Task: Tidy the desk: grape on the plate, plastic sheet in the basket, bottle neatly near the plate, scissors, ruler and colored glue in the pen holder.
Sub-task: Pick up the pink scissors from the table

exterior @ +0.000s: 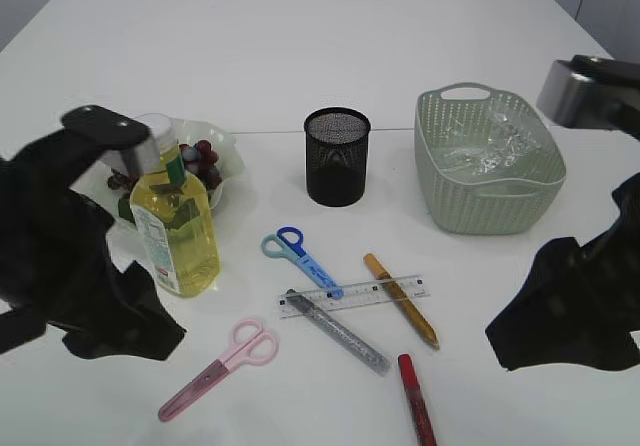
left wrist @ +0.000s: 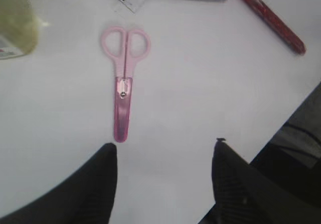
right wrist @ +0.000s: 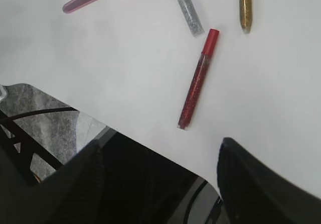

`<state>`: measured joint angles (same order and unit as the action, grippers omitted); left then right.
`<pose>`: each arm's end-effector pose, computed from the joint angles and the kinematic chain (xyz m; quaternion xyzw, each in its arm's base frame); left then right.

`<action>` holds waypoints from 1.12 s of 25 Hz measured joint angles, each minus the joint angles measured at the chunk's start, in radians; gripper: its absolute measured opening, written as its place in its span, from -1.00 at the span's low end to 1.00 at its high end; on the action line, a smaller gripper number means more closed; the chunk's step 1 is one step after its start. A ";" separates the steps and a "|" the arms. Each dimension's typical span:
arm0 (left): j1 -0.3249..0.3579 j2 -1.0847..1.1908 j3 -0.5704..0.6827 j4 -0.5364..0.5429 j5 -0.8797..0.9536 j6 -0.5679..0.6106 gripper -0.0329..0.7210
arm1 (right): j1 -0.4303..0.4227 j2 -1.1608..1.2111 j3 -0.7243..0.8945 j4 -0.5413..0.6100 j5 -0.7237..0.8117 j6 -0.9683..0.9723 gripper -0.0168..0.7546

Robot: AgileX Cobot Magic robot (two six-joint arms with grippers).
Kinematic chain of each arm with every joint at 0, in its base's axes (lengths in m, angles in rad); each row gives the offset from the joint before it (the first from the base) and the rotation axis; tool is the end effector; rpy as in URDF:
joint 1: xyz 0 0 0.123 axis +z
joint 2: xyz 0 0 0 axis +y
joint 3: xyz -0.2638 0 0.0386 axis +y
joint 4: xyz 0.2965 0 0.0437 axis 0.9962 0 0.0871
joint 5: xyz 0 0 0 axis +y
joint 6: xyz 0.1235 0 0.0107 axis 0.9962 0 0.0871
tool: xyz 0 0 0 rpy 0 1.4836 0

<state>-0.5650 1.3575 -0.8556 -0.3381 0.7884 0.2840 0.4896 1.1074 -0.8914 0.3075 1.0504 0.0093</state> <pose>0.2456 -0.1903 0.1735 0.3128 0.9222 -0.1629 0.1590 0.2172 0.1526 0.2458 -0.1831 0.9531 0.1881 0.1505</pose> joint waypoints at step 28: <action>-0.076 0.487 -0.166 0.105 -0.131 0.001 0.25 | 0.000 0.000 -0.002 -0.007 0.005 0.000 0.38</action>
<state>-0.6413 1.8445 -1.0218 -0.2330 0.6571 0.2855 0.4896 1.1074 -0.8934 0.3009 1.0555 0.0093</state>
